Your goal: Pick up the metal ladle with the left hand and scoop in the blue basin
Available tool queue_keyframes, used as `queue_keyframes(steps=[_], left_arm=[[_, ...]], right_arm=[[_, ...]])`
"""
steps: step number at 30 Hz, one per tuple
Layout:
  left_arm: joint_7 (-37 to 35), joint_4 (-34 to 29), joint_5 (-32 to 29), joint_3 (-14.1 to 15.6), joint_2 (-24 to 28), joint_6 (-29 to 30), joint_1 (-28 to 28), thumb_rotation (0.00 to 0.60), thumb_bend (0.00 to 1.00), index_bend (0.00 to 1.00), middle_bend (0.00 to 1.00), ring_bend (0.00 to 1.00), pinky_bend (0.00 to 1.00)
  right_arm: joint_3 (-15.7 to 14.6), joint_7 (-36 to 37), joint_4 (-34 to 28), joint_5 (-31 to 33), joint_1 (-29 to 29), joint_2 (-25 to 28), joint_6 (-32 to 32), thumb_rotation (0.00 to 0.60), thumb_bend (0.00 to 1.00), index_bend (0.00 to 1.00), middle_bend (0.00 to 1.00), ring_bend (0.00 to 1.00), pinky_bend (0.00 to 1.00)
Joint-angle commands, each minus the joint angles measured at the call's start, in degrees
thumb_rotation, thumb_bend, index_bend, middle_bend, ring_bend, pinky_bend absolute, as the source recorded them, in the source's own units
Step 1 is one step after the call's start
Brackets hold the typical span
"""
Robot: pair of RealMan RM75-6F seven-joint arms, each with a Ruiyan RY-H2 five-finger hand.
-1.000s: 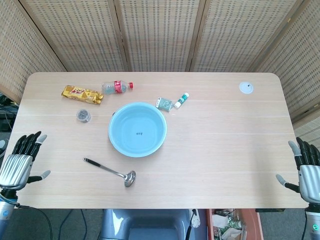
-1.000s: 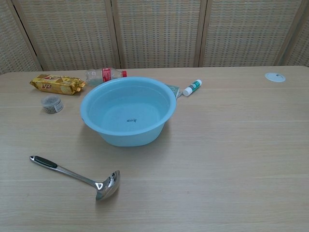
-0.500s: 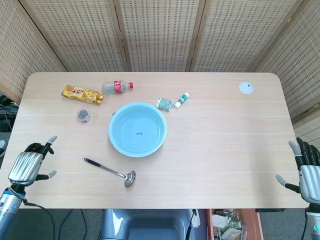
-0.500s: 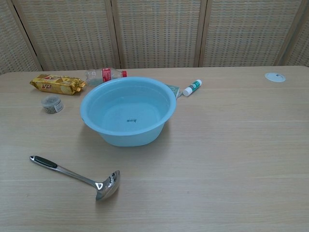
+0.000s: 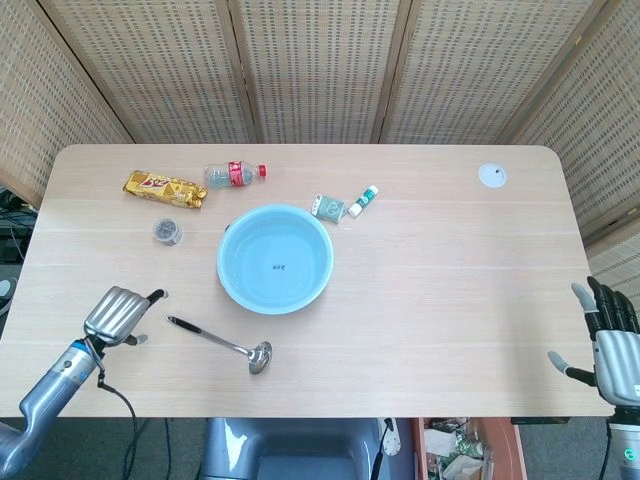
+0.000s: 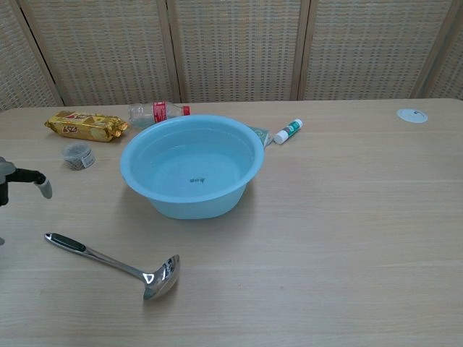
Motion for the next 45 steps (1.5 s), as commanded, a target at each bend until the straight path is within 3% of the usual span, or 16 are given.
queue_keyframes(steps=[1, 9, 22, 45], left_arm=[[0.15, 2.12, -0.46, 0.12, -1.82, -2.81, -2.35, 0.6, 0.12, 0.33, 1.0, 0.97, 1.0], [-1.21, 4.81, -0.19, -0.14, -5.56, -2.5, -3.74, 0.6, 0.2, 0.43, 1.0, 0.97, 1.0], [-2.35, 6.86, -0.36, 1.02, -9.15, -2.86, -4.56, 0.6, 0.28, 0.46, 1.0, 0.97, 1.0], [4.07, 4.33, -5.77, 0.8, -10.64, -6.94, -5.86, 0.6, 0.35, 0.47, 1.0, 0.97, 1.0]], right_arm=[[-0.11, 0.07, -0.08, 0.1, 0.09, 0.11, -0.39, 0.6, 0.0, 0.0, 0.0, 0.0, 0.0], [-0.32, 0.36, -0.58, 0.48, 0.32, 0.69, -1.5, 0.6, 0.0, 0.0, 0.0, 0.0, 0.0], [-0.53, 1.27, -0.92, 0.45, 0.35, 1.28, -1.95, 0.6, 0.0, 0.0, 0.0, 0.0, 0.0], [-0.71, 2.92, -1.21, 0.61, 0.42, 2.17, -2.64, 0.6, 0.0, 0.0, 0.0, 0.0, 0.0]])
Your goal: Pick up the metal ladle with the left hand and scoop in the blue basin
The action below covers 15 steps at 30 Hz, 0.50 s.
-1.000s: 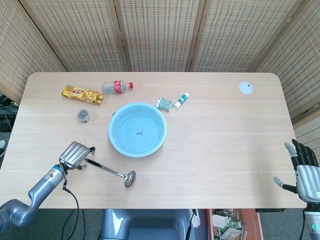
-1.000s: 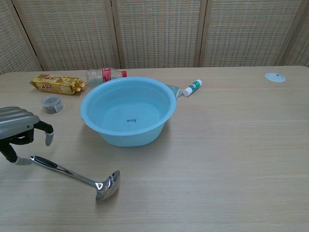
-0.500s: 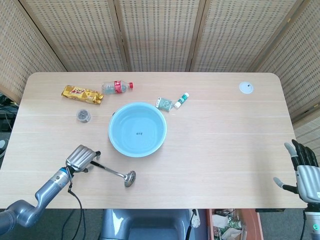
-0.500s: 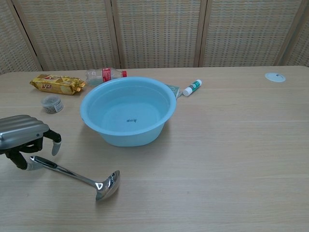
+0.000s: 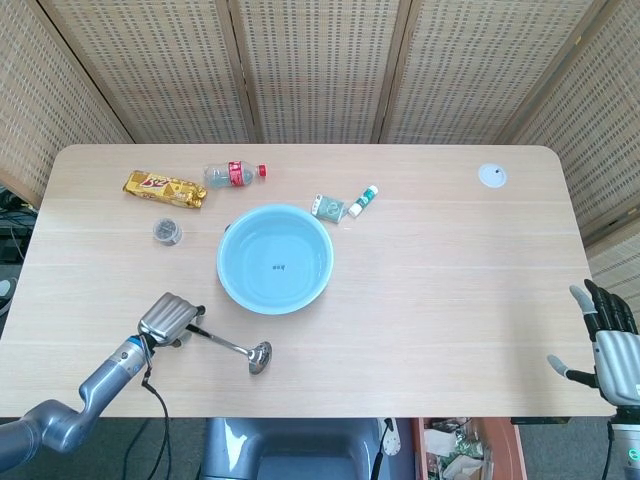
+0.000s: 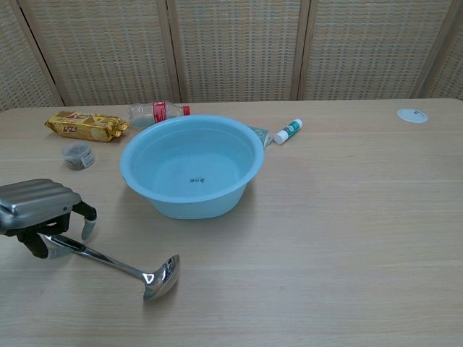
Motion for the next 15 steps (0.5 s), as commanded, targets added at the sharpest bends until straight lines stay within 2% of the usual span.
queue_keyframes(steps=[1, 15], left_arm=[[0.54, -0.13, -0.5, -0.07, -0.22, -0.09, -0.08, 0.6, 0.35, 0.47, 1.0, 0.97, 1.0], [2.83, 0.82, -2.52, -0.02, -1.79, -1.17, -0.68, 0.6, 0.35, 0.47, 1.0, 0.97, 1.0]], right_arm=[[-0.04, 0.01, 0.0, 0.02, 0.05, 0.03, -0.13, 0.6, 0.0, 0.0, 0.0, 0.0, 0.0], [-0.05, 0.49, -0.06, 0.19, 0.09, 0.26, -0.38, 0.6, 0.0, 0.0, 0.0, 0.0, 0.0]])
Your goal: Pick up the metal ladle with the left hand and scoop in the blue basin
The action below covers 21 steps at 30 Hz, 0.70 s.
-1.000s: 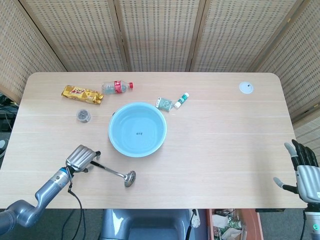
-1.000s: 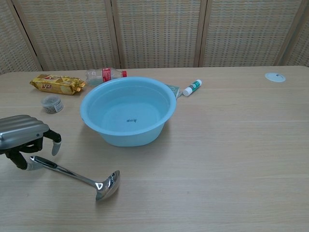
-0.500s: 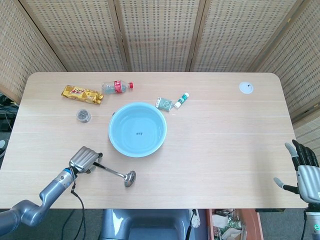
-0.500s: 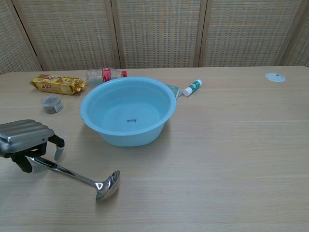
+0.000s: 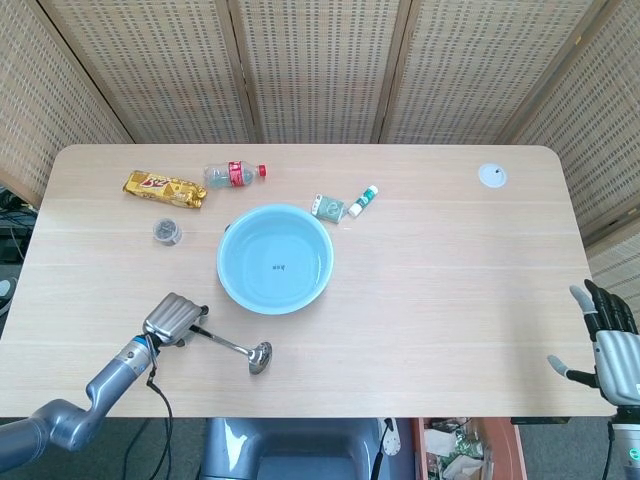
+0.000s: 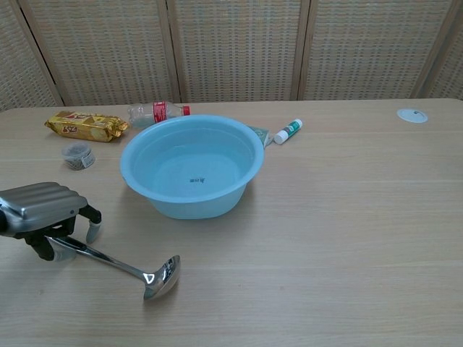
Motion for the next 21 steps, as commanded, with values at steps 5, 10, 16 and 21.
queue_keyframes(steps=[5, 10, 16, 21], left_arm=[[0.32, 0.65, -0.43, 0.18, -0.66, -0.32, -0.23, 0.6, 0.35, 0.48, 1.0, 0.97, 1.0], [0.6, 1.08, -0.81, 0.37, -1.2, -0.64, -0.38, 0.6, 0.36, 0.54, 1.0, 0.97, 1.0], [1.29, 0.95, -1.32, 0.16, -1.24, 0.01, -0.3, 0.6, 0.44, 0.87, 1.0, 0.97, 1.0], [0.93, -1.63, -0.67, -0.37, 0.64, 2.75, 0.11, 0.6, 0.51, 0.94, 1.0, 0.97, 1.0]], right_arm=[[0.07, 0.26, 0.07, 0.13, -0.01, 0.08, -0.01, 0.6, 0.0, 0.0, 0.0, 0.0, 0.0], [0.08, 0.46, 0.05, 0.17, 0.02, 0.16, -0.1, 0.6, 0.0, 0.0, 0.0, 0.0, 0.0], [0.08, 0.79, 0.06, 0.12, -0.03, 0.26, 0.02, 0.6, 0.0, 0.0, 0.0, 0.0, 0.0], [0.11, 1.03, 0.02, 0.13, -0.07, 0.36, 0.08, 0.6, 0.0, 0.0, 0.0, 0.0, 0.0]])
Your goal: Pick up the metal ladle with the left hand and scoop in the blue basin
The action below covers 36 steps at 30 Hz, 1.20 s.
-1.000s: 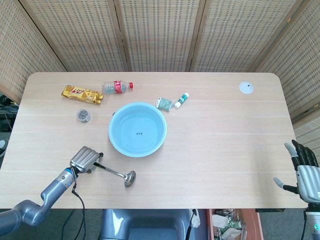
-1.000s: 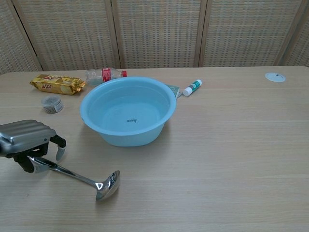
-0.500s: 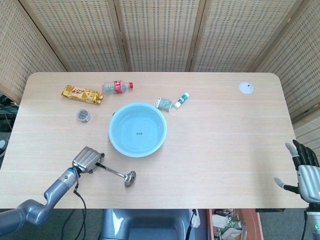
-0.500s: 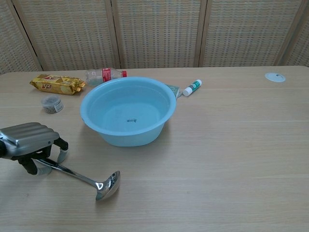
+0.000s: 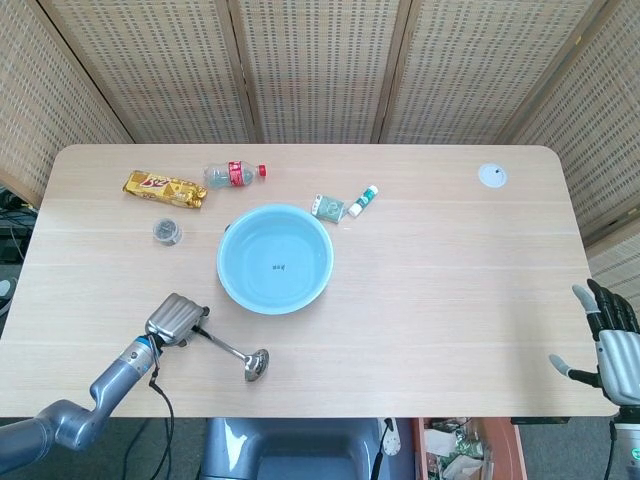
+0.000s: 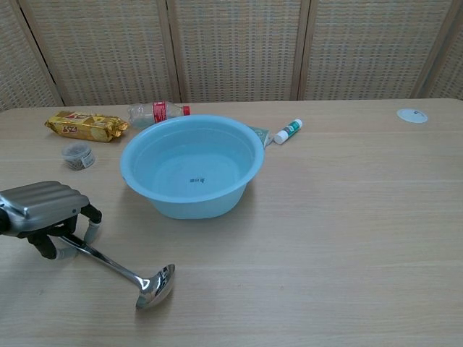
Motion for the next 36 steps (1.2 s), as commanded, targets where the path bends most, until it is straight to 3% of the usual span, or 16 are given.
queue_keyframes(steps=[1, 13, 22, 28, 36], left_arm=[[-0.62, -2.25, 0.59, -0.39, 1.71, 1.67, 0.28, 0.6, 0.52, 0.95, 1.0, 0.97, 1.0], [-4.83, -17.18, 3.12, -2.23, 13.58, 7.68, 0.82, 0.6, 0.56, 0.99, 1.0, 0.97, 1.0], [-6.1, -29.11, 2.24, -5.55, 24.41, 6.76, -1.77, 0.6, 0.56, 0.99, 1.0, 0.97, 1.0], [-2.17, -33.23, -8.24, -10.65, 26.96, 0.73, -7.03, 0.6, 0.56, 1.0, 1.0, 0.97, 1.0], [8.58, -28.06, -27.23, -13.47, 24.37, -6.2, -17.55, 0.6, 0.56, 1.0, 1.0, 0.97, 1.0]], right_arm=[[0.0, 0.01, -0.04, -0.03, 0.0, 0.02, 0.02, 0.6, 0.0, 0.0, 0.0, 0.0, 0.0], [-0.11, -0.02, -0.26, -0.17, -0.05, 0.12, 0.08, 0.6, 0.0, 0.0, 0.0, 0.0, 0.0], [-0.08, -0.3, -0.43, -0.03, -0.03, 0.12, 0.0, 0.6, 0.0, 0.0, 0.0, 0.0, 0.0], [-0.18, -1.39, -1.11, -0.47, -0.16, 0.23, 0.54, 0.6, 0.0, 0.0, 0.0, 0.0, 0.0], [0.37, -1.12, -0.65, 0.85, 0.18, 0.11, -0.32, 0.6, 0.0, 0.0, 0.0, 0.0, 0.0]])
